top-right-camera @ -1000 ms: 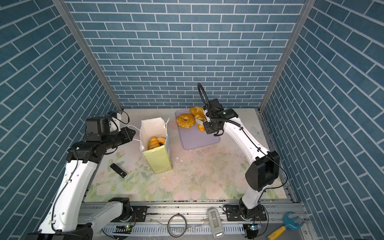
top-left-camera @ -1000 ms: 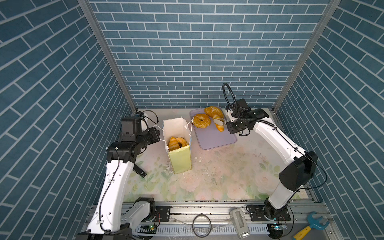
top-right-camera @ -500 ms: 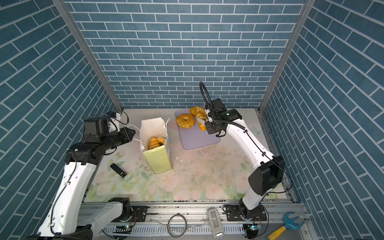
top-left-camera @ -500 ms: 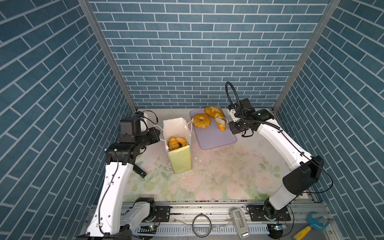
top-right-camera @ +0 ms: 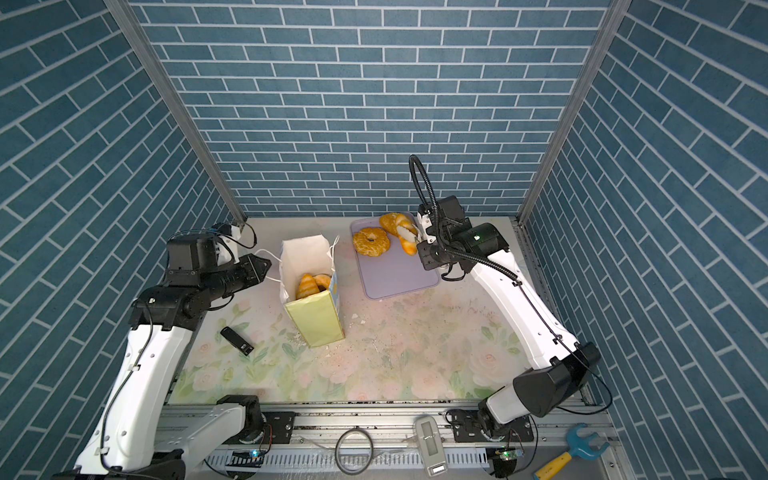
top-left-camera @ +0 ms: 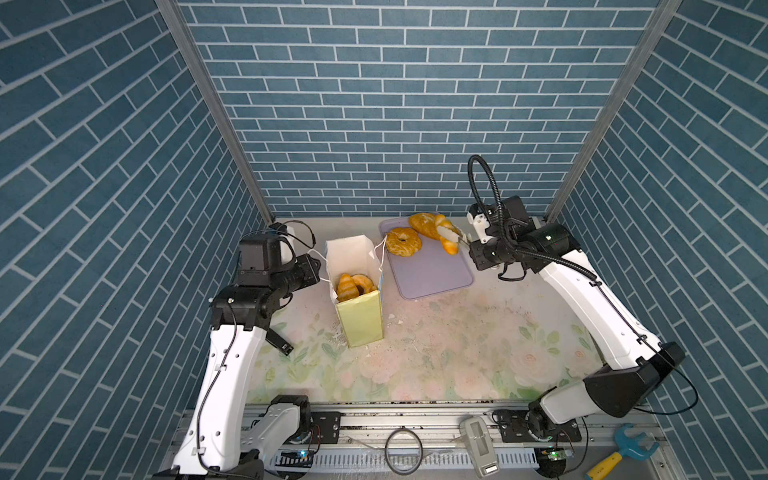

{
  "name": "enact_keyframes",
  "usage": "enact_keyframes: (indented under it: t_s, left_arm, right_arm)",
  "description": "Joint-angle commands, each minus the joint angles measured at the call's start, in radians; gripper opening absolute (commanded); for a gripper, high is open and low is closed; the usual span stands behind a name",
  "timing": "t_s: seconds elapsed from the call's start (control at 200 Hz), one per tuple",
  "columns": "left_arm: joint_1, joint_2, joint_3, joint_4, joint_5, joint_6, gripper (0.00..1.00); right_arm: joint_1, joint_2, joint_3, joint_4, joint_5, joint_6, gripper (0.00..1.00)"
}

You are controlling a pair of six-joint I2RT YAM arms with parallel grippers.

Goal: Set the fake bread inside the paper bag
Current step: 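Carry the striped bun over the bag and open the tongs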

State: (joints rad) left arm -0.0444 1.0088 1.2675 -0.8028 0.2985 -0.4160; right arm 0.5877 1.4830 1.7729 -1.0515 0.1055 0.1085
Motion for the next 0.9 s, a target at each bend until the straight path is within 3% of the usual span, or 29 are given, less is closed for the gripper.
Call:
enact_keyframes:
  t_s: [0.0, 0.255, 0.52, 0.675, 0.895]
  left_arm:
    - [-0.003, -0.014, -0.014, 0.012, 0.003, -0.009, 0.21]
    - [-0.007, -0.014, -0.014, 0.016, 0.006, -0.014, 0.19]
    - [-0.013, -0.021, -0.030, 0.029, 0.005, -0.029, 0.16]
    - [-0.014, -0.021, -0.030, 0.024, 0.006, -0.027, 0.16]
    - [-0.016, -0.029, -0.034, 0.026, 0.004, -0.030, 0.16]
  right_arm:
    - [0.052, -0.046, 0.112, -0.015, 0.030, 0.016, 0.27]
    - [0.216, 0.041, 0.369, -0.079, 0.127, -0.031, 0.27]
    - [0.416, 0.142, 0.516, -0.045, 0.197, -0.119, 0.28]
    - [0.510, 0.201, 0.573, -0.047, 0.196, -0.189, 0.29]
    - [0.574, 0.258, 0.587, -0.061, 0.210, -0.152, 0.30]
